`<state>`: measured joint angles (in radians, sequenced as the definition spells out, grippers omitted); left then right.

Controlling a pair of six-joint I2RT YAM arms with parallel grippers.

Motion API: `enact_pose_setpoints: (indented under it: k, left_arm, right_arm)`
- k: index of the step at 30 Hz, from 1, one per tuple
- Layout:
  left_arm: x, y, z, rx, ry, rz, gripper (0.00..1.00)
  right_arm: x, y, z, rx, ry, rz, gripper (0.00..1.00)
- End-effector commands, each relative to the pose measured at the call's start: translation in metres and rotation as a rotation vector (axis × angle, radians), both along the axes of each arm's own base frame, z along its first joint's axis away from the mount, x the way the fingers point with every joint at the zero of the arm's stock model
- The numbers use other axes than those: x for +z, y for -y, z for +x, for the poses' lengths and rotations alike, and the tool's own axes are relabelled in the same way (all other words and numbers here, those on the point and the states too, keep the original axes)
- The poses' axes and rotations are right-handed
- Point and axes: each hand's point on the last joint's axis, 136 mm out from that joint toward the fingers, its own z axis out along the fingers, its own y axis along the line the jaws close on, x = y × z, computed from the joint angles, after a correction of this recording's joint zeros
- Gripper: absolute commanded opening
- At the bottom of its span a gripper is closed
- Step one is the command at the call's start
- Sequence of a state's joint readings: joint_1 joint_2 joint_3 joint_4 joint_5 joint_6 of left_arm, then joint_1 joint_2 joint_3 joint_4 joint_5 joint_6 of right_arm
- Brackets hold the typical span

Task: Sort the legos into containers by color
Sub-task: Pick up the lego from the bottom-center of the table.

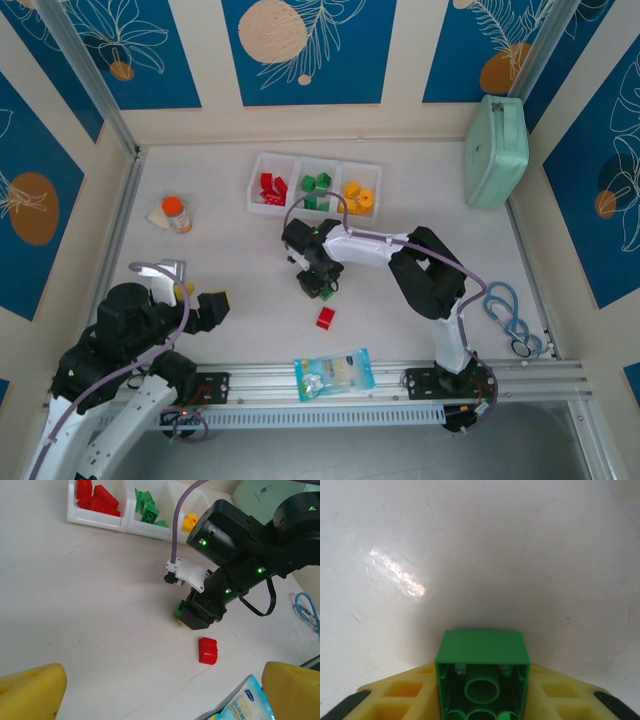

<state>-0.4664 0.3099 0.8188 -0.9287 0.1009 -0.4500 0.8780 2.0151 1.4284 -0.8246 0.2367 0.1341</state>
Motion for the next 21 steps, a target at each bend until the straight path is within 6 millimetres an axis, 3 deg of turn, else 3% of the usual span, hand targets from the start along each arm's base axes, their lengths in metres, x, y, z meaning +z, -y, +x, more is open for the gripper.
enact_pose_setpoints:
  k: [1,6,14,17,21]
  left_arm:
    - [0.002,0.000,-0.002,-0.015,0.025,0.009,1.00]
    - [0.005,0.000,-0.002,-0.020,0.051,0.000,1.00]
    - [0.007,0.003,-0.002,-0.036,0.058,-0.001,1.00]
    - [0.006,0.004,-0.002,-0.042,0.056,0.000,1.00]
    - [0.005,0.004,-0.002,-0.040,0.056,0.001,1.00]
  right_arm:
    - [0.030,-0.011,0.007,-0.012,0.030,0.040,0.31]
    - [0.116,-0.029,0.039,-0.046,0.165,0.206,0.28]
    - [0.237,-0.033,0.133,-0.260,0.348,0.528,0.26]
    - [0.253,-0.031,0.170,-0.327,0.405,0.600,0.26]
    - [0.235,-0.034,0.214,-0.375,0.432,0.587,0.26]
